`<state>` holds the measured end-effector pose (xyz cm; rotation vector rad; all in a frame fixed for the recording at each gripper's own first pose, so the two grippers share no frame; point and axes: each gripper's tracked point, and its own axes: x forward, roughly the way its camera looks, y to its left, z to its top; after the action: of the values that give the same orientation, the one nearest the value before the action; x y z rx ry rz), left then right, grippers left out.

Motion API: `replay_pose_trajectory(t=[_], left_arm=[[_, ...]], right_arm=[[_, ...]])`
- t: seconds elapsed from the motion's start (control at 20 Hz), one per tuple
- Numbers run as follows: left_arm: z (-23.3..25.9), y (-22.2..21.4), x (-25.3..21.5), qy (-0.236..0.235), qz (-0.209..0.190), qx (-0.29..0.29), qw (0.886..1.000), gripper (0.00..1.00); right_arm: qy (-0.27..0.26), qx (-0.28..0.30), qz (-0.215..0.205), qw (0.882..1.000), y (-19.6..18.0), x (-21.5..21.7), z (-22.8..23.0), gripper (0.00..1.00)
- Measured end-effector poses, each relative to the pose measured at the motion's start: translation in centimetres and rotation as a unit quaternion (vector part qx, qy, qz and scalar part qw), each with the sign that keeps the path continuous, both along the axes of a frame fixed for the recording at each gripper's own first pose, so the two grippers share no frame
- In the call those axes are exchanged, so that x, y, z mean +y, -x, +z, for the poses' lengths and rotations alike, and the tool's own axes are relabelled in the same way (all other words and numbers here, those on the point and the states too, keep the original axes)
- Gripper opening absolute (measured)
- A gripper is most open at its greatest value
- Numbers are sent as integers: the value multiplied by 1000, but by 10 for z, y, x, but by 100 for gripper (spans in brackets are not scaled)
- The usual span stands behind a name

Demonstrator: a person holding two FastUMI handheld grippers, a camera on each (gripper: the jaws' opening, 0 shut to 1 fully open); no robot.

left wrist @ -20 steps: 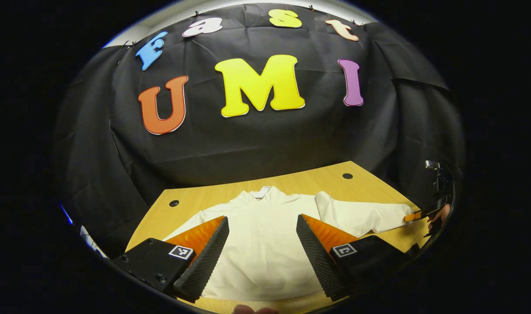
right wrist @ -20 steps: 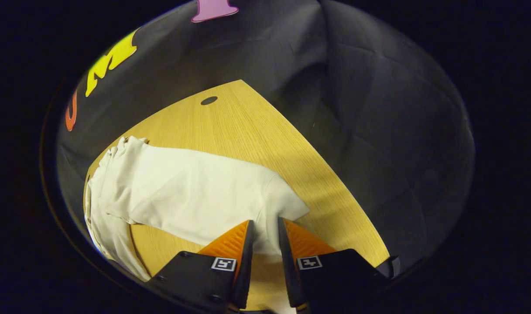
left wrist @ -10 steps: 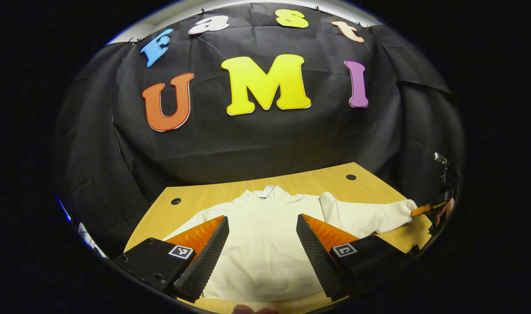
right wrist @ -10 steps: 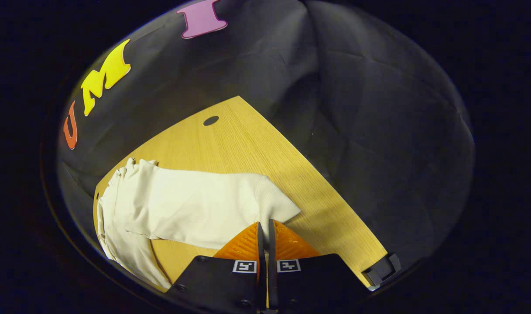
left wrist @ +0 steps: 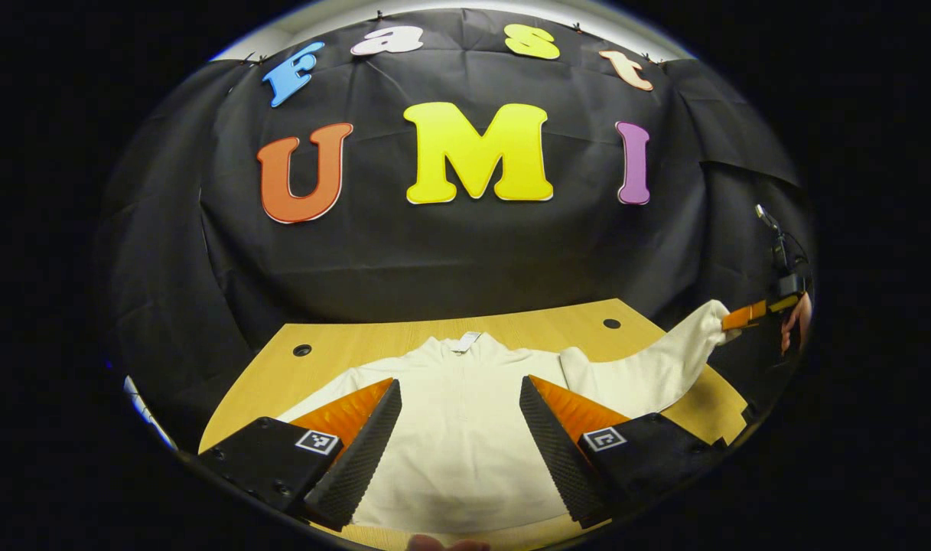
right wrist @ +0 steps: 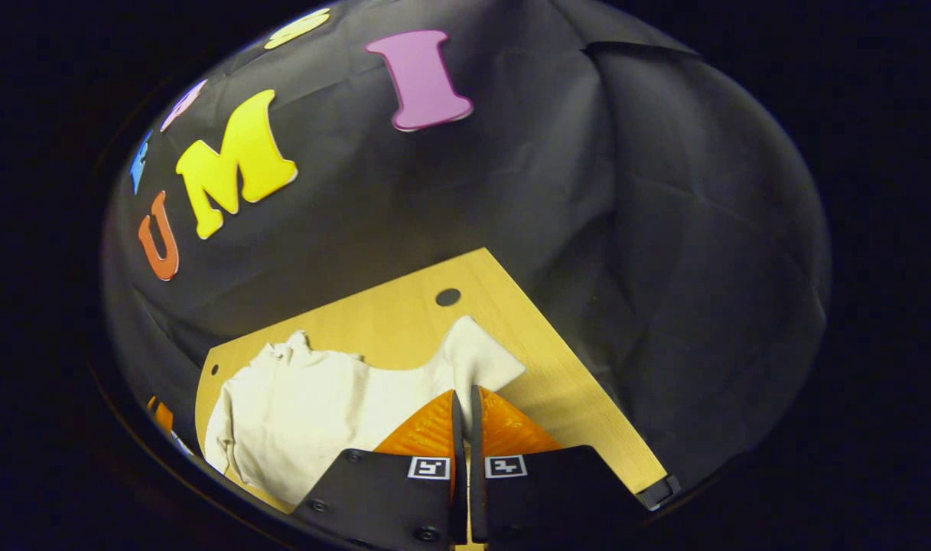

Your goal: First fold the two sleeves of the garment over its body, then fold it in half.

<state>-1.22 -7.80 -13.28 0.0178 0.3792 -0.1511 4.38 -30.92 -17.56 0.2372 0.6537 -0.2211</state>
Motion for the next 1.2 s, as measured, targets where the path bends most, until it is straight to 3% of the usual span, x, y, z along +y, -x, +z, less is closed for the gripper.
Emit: replay_pose_trajectory(t=[0.25,0.5,0.8,0.95,1.2], left_arm=[[-1,7,44,27,38,2,999,100],[-10,23,120,29,106,4,994,100],[-12,49,197,8,161,-4,987,99],[-20,66,218,15,173,2,985,99],[-28,83,248,16,193,9,981,99]], right_arm=[[19,-31,112,993,-60,124,55,2],[49,-40,226,972,-97,265,58,2],[75,-17,336,939,-114,416,-1,2],[72,-1,364,929,-116,482,-40,2],[90,39,404,909,-121,553,-108,2]])
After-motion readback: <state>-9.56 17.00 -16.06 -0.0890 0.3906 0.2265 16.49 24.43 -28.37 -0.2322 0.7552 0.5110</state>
